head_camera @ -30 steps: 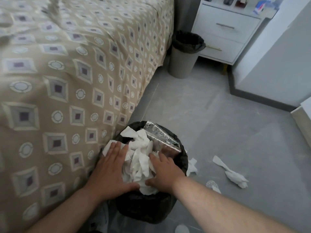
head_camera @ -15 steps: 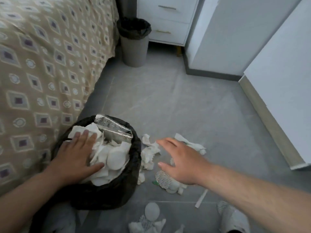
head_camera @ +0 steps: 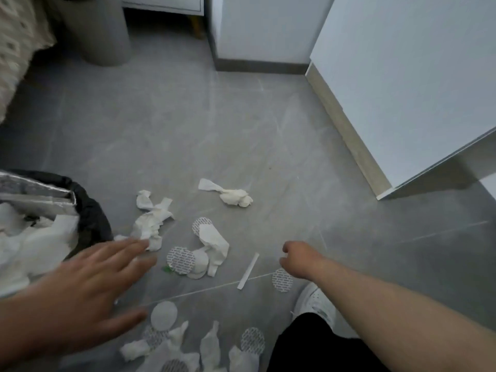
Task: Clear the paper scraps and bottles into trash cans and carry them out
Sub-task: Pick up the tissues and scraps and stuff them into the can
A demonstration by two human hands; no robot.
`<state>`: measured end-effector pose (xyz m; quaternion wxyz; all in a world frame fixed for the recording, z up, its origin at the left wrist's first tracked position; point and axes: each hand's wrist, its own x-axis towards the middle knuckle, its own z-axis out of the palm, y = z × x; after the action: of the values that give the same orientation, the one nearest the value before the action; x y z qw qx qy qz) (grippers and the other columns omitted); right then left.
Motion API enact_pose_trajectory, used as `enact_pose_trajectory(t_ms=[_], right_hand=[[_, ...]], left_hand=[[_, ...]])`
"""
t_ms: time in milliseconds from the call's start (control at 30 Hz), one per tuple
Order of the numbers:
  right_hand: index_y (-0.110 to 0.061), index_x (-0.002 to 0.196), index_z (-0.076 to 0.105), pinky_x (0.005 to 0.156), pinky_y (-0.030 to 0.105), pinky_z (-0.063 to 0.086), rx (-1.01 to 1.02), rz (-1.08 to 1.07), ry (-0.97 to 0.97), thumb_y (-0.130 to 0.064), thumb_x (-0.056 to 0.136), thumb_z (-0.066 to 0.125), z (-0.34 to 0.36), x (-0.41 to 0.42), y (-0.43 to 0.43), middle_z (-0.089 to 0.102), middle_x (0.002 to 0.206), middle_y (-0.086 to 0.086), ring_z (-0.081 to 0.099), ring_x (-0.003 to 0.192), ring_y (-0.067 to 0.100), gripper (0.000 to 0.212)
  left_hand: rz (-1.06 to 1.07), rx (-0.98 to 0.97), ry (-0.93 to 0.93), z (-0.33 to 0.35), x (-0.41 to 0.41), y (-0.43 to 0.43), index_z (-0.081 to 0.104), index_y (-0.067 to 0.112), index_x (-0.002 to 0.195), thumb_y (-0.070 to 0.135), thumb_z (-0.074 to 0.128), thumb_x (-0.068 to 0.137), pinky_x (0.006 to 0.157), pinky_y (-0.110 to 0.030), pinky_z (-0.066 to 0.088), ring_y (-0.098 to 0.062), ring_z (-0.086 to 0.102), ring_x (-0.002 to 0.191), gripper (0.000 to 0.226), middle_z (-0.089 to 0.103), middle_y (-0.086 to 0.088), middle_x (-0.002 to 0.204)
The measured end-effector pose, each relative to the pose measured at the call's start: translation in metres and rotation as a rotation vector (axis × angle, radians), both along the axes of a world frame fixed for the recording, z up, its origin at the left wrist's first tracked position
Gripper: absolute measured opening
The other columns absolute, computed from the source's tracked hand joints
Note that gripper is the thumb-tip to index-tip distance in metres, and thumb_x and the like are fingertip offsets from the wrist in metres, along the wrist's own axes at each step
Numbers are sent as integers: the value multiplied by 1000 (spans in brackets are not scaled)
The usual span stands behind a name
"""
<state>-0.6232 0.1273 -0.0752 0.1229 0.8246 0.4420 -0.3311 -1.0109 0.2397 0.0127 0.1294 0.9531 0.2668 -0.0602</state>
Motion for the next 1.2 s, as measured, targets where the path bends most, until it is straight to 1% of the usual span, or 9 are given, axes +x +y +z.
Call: enact_pose_trajectory(t_ms=[100, 167, 233, 367, 600, 733, 867, 1067, 1200], right_hand=[[-8, 121, 51, 98, 32, 42, -70, -47, -8, -25, 86, 51, -39, -2, -18, 53, 131, 18, 51, 122, 31, 39], [-11, 120, 48, 99, 34, 41, -62, -76, -12, -26, 85, 51, -60, -9, -27, 49, 128, 17, 50, 120, 34, 38], [-14, 120, 44, 99, 37, 41, -21, -82, -41, -26, 84, 52, -75, -16, -31, 45, 126, 14, 47, 119, 35, 39], [-15, 116, 46, 96, 36, 40, 17, -38, -110, -30, 81, 59, -89, -16, -28, 47, 121, 12, 46, 116, 33, 40], [-18, 83, 66, 89, 30, 48, 180, 409, -14, -36, 66, 73, -79, -36, -4, 58, 114, 11, 57, 105, 35, 26], [-21, 74, 61, 60, 34, 55, 195, 592, -44, -32, 46, 81, -86, -72, 13, 65, 104, 12, 66, 87, 33, 37], [-9, 111, 51, 86, 41, 43, 168, 587, 41, -11, 79, 58, -88, -89, 14, 50, 119, 17, 48, 108, 36, 33], [-9, 106, 57, 85, 32, 39, 196, 253, 199, -14, 86, 50, -86, -90, 7, 59, 112, 16, 55, 107, 33, 21], [-19, 139, 36, 96, 33, 41, 428, 34, 284, -20, 85, 62, -74, -106, 36, 40, 133, 9, 50, 119, 28, 60]], left_hand=[[-55, -52, 119, -39, 43, -19, 59, 19, 123, 74, 27, 80, 96, -23, 37, -18, 61, 111, 76, 62, -5, 125], [114, -247, 150, -76, 66, -19, 35, 18, 143, 76, 17, 76, 109, -26, 28, -19, 38, 136, 90, 34, -4, 149], [424, -416, 233, -117, 73, -21, 16, 19, 149, 71, 30, 78, 116, -31, 16, -21, 14, 145, 89, 12, -8, 157], [917, -354, 79, -154, 76, -19, 32, 13, 138, 65, 51, 75, 110, -42, 28, -34, 25, 136, 84, 26, -21, 147], [1269, -444, -6, -170, 62, -5, 2, 15, 150, 53, 71, 73, 111, -47, 22, -36, 15, 142, 110, 4, -15, 157], [1172, -383, 30, -182, 60, 8, 11, 26, 149, 64, 70, 66, 112, -51, 20, -35, 11, 142, 108, 6, -14, 156], [810, -318, 125, -186, 63, 14, 40, 30, 137, 79, 54, 59, 106, -44, 35, -27, 32, 134, 94, 36, -4, 145], [644, -268, 142, -183, 86, -6, 58, 24, 112, 69, 61, 65, 94, -34, 38, -23, 48, 112, 65, 54, -1, 117], [653, -258, 143, -180, 90, -16, 60, 22, 108, 55, 62, 75, 92, -34, 37, -24, 49, 111, 47, 56, -2, 115]])
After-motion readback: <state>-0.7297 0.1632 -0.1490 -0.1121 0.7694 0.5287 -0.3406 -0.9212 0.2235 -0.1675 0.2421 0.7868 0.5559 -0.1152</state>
